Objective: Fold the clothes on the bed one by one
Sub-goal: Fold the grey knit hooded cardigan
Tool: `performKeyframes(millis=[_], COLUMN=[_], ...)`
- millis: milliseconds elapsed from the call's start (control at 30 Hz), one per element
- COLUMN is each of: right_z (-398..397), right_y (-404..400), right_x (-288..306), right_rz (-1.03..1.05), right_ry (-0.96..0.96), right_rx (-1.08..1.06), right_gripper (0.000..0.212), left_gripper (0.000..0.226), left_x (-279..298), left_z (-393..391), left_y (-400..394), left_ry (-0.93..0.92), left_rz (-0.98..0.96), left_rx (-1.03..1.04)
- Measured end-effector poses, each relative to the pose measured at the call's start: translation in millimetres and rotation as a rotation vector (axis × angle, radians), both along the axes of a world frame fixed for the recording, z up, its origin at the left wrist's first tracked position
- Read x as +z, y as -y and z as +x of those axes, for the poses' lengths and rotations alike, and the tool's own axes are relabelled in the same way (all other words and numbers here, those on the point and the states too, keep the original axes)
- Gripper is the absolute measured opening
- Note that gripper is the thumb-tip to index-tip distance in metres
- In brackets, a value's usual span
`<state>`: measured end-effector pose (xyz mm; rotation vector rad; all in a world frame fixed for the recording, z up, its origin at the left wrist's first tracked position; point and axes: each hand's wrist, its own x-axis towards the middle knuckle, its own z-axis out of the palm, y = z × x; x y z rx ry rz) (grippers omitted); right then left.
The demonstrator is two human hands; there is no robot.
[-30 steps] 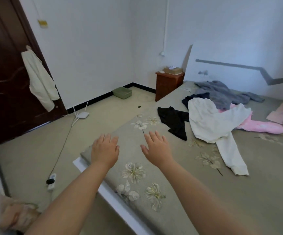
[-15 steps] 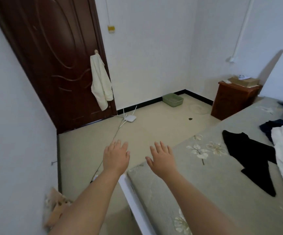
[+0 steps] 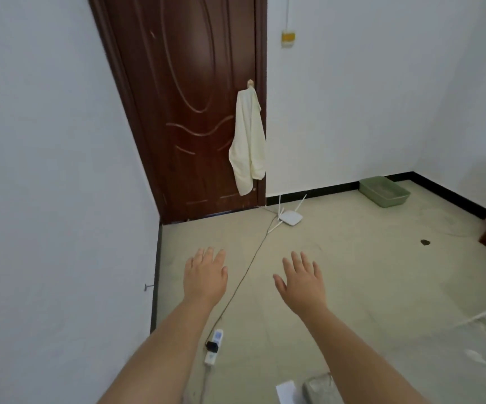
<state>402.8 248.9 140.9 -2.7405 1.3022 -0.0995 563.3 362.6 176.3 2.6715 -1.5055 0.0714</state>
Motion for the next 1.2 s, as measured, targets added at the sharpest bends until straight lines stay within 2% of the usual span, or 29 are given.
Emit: performKeyframes(millis=[200,433,600,833,1200], right_z=[110.4,153.6,153.0,119.8,-5.6], right_y=[94.7,195.4,299.4,480.6,669.3], right_x=[6.3,-2.7,-4.2,19.9,-4.1], right_rz=[-0.029,0.031,0.001,-0.083,-0.021], right_ry=[-0.011,0.007,0.044,0.106,0.062], right_rx=[-0.101,-0.237,-0.366,-0.536,-0.836], right_gripper=[0.057,0.056,0.056,0.056,0.057], left_gripper=[0.048,0.048,0.048,0.047,0.048], left_x=[9.4,-1.3,-5.5,21.4,-0.8], left_z=[128.7,185.3,181.3,154.0,15.0], left_y=[96.4,234.2,353.1,565.6,834.1], left_ry=[0.051,0.007,-0.005,0.093,0.06], left_rz=[0.03,0.041,0.028,-0.046,0.018], left_rx=[-0.147,-0.213,-0.338,-0.518,-0.872])
